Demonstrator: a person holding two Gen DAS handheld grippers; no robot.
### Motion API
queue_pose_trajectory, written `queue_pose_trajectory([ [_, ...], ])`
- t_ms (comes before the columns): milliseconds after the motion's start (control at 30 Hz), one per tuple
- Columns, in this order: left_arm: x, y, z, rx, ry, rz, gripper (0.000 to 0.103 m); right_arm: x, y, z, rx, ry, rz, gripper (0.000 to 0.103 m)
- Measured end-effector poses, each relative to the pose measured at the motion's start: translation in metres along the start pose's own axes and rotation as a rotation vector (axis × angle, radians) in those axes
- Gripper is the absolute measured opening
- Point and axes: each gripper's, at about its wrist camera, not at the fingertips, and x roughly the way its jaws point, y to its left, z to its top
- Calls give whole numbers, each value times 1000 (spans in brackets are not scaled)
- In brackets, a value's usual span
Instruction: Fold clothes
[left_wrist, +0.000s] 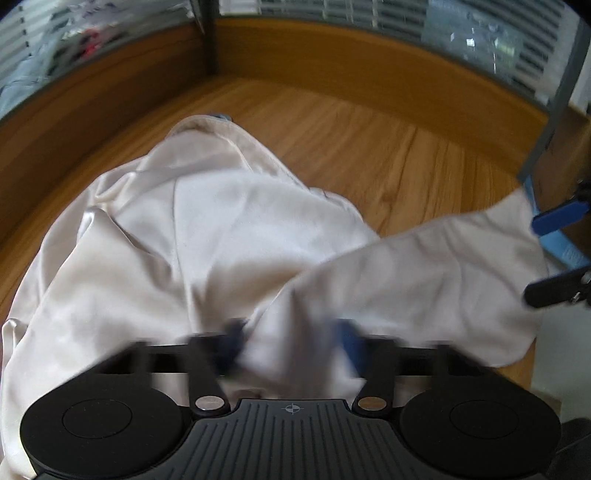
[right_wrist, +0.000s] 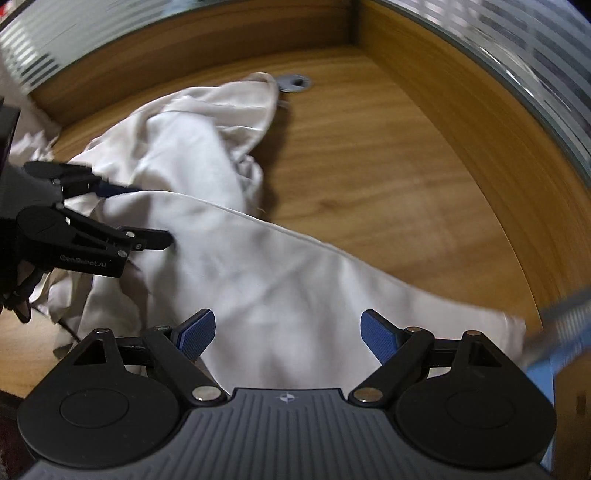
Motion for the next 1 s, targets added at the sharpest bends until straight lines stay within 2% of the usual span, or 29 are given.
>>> queue_pose_trajectory([
  [33,-2,1,0,-5,-11,-4,19,-1,-3,-3,21,1,-4,90],
  [67,-6,3,-1,-16,-26,-13,10,-2,-5,-6,36,1,-7,90],
  [100,-11,6,0,-37,-43,-18,7,-3,-6,-7,45,2,-9,90],
  [233,-43,24,0,-141,-107,-7,6,-5,-7,-11,49,6,-17,90],
  [367,-91,50,1,-232,-176,17,6,-4,-5,-8,41,4,-22,90],
  [533,-158,96,-12,-377,-251,141,6,-1,2,-1,37,6,-19,90],
  [767,-220,166,-58,-538,-188,401,6,9,23,7,6,16,15,90],
  [833,-232,177,-75,-566,-175,471,2,12,32,9,-8,16,27,90],
  [1000,-257,219,-113,-673,-130,609,2,22,55,15,-57,23,63,90],
])
